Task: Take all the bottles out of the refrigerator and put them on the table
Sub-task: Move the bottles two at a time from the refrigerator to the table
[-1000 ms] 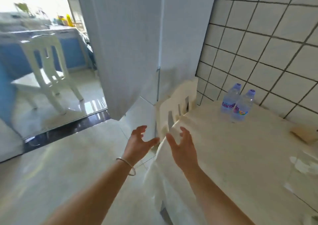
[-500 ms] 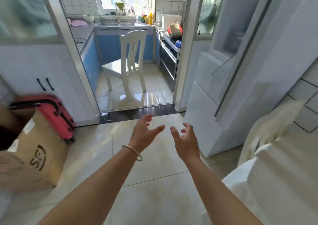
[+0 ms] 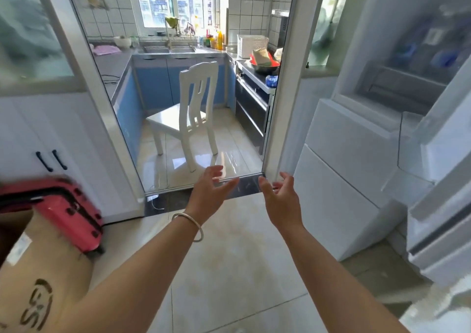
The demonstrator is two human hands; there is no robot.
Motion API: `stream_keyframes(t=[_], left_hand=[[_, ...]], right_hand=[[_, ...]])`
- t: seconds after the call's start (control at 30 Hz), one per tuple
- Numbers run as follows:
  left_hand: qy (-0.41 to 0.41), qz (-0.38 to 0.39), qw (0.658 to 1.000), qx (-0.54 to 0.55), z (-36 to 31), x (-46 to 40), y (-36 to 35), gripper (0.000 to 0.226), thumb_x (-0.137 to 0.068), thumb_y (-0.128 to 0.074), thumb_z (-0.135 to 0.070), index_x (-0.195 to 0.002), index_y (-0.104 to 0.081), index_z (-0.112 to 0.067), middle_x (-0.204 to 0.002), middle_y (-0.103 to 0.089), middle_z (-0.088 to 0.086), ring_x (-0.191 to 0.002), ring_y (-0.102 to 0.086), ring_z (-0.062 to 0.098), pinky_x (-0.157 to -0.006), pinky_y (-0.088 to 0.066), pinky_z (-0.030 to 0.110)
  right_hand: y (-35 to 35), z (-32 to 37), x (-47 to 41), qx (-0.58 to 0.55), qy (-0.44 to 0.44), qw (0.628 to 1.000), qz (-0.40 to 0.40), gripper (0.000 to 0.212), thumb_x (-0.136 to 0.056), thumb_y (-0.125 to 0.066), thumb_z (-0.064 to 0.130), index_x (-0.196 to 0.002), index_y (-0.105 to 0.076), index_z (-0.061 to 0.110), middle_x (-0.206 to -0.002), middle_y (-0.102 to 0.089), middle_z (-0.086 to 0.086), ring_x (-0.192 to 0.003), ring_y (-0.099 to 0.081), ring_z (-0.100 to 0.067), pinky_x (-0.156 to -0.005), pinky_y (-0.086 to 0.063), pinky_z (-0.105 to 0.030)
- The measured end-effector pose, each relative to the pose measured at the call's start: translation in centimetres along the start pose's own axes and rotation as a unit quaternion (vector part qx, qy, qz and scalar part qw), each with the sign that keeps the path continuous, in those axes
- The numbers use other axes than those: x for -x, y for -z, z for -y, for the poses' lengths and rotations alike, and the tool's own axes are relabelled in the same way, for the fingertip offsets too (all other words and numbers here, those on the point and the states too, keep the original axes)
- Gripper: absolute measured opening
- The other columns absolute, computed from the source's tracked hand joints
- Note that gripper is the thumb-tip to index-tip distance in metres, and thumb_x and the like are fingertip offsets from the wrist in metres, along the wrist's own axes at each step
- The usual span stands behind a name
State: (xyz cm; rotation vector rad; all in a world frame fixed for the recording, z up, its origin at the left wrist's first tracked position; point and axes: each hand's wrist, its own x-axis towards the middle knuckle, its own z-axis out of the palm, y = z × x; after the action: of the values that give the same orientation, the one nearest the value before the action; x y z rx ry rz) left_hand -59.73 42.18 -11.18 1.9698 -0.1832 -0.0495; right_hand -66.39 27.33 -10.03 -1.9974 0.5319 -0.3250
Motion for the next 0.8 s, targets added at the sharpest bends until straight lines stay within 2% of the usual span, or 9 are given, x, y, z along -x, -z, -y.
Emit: stream_keyframes(t=[0.1,0.23,0.3,0.4,0.57,0.63,0.7,0.73,0.8], left_hand=[[-0.011,0.015,1.000,-0.015,-0.6,-6.6,-1.3,0.056,-0.083,-0.069,-0.039,-0.129,-0.050,-0.013,-0.129,-0.056,0.008,-0.104,-0.053,0.015,-0.082,-0.042,0.024],[-0.034,0.009,0.999,-0.007,-3.7,-16.0,-3.4,0.055,-0.083,-0.066,-0.042,-0.128,-0.050,-0.014,-0.130,-0.057,0.006,-0.105,-0.055,0.015,-0.082,-0.045,0.025],[-0.037,0.019,0.999,-0.003,-5.4,-20.4,-4.5,0.055,-0.083,-0.066,-0.042,-0.129,-0.050,-0.015,-0.130,-0.057,0.006,-0.108,-0.057,0.018,-0.085,-0.047,0.027],[-0.061,0.033,0.998,-0.001,-7.4,-26.1,-6.2,0.052,-0.087,-0.059,-0.046,-0.130,-0.050,-0.017,-0.127,-0.056,0.002,-0.102,-0.054,0.014,-0.082,-0.045,0.024],[-0.072,0.088,0.993,0.029,-9.4,-34.6,-10.1,0.046,-0.092,-0.054,-0.041,-0.129,-0.050,-0.014,-0.113,-0.055,-0.002,-0.102,-0.054,0.014,-0.073,-0.042,0.015],[-0.075,0.121,0.989,0.037,-10.0,-37.9,-12.5,0.047,-0.092,-0.055,-0.039,-0.130,-0.049,-0.012,-0.117,-0.058,0.002,-0.104,-0.055,0.015,-0.073,-0.042,0.014],[-0.094,0.158,0.982,0.038,-10.8,-41.4,-15.2,0.049,-0.092,-0.054,-0.040,-0.132,-0.048,-0.012,-0.123,-0.058,0.004,-0.103,-0.054,0.013,-0.066,-0.042,0.010],[-0.105,0.176,0.978,0.036,-11.4,-43.1,-16.6,0.050,-0.091,-0.054,-0.041,-0.133,-0.048,-0.013,-0.126,-0.058,0.005,-0.104,-0.054,0.013,-0.066,-0.042,0.010],[-0.128,0.211,0.968,0.042,-12.7,-46.5,-19.7,0.050,-0.091,-0.054,-0.042,-0.133,-0.048,-0.015,-0.127,-0.057,0.004,-0.104,-0.053,0.013,-0.076,-0.043,0.016]], right_hand=[[-1.3,1.0,-6.3,-0.009,0.012,1.000,-0.016,0.061,-0.090,-0.049,0.050,-0.139,-0.031,0.019,-0.132,-0.054,-0.006,-0.117,-0.054,-0.023,-0.093,-0.042,-0.033],[-1.6,3.1,-16.2,-0.018,0.004,0.999,-0.039,0.061,-0.090,-0.046,0.054,-0.139,-0.032,0.020,-0.131,-0.054,-0.004,-0.115,-0.056,-0.022,-0.099,-0.047,-0.042],[-1.3,4.1,-20.8,-0.023,-0.004,0.998,-0.059,0.059,-0.091,-0.045,0.054,-0.138,-0.032,0.021,-0.132,-0.054,-0.003,-0.115,-0.056,-0.022,-0.099,-0.047,-0.039],[-0.3,5.2,-26.9,-0.026,-0.011,0.996,-0.087,0.056,-0.093,-0.043,0.051,-0.138,-0.031,0.020,-0.134,-0.052,-0.004,-0.118,-0.054,-0.022,-0.093,-0.042,-0.030],[2.1,5.5,-34.9,-0.038,-0.026,0.989,-0.138,0.054,-0.096,-0.043,0.043,-0.141,-0.030,0.017,-0.135,-0.051,-0.007,-0.119,-0.052,-0.024,-0.090,-0.039,-0.031],[3.1,4.9,-38.0,-0.034,-0.033,0.985,-0.166,0.055,-0.096,-0.043,0.042,-0.141,-0.029,0.016,-0.134,-0.051,-0.007,-0.118,-0.052,-0.023,-0.086,-0.036,-0.028],[4.4,4.4,-41.2,-0.032,-0.041,0.979,-0.199,0.056,-0.096,-0.044,0.041,-0.142,-0.027,0.015,-0.133,-0.052,-0.007,-0.117,-0.052,-0.023,-0.084,-0.035,-0.026],[5.1,4.2,-42.8,-0.030,-0.046,0.974,-0.218,0.056,-0.096,-0.044,0.040,-0.142,-0.027,0.014,-0.133,-0.052,-0.007,-0.117,-0.052,-0.023,-0.083,-0.034,-0.026],[6.5,3.8,-45.8,-0.025,-0.055,0.965,-0.256,0.056,-0.096,-0.044,0.040,-0.142,-0.028,0.014,-0.132,-0.052,-0.007,-0.115,-0.053,-0.023,-0.083,-0.034,-0.025]])
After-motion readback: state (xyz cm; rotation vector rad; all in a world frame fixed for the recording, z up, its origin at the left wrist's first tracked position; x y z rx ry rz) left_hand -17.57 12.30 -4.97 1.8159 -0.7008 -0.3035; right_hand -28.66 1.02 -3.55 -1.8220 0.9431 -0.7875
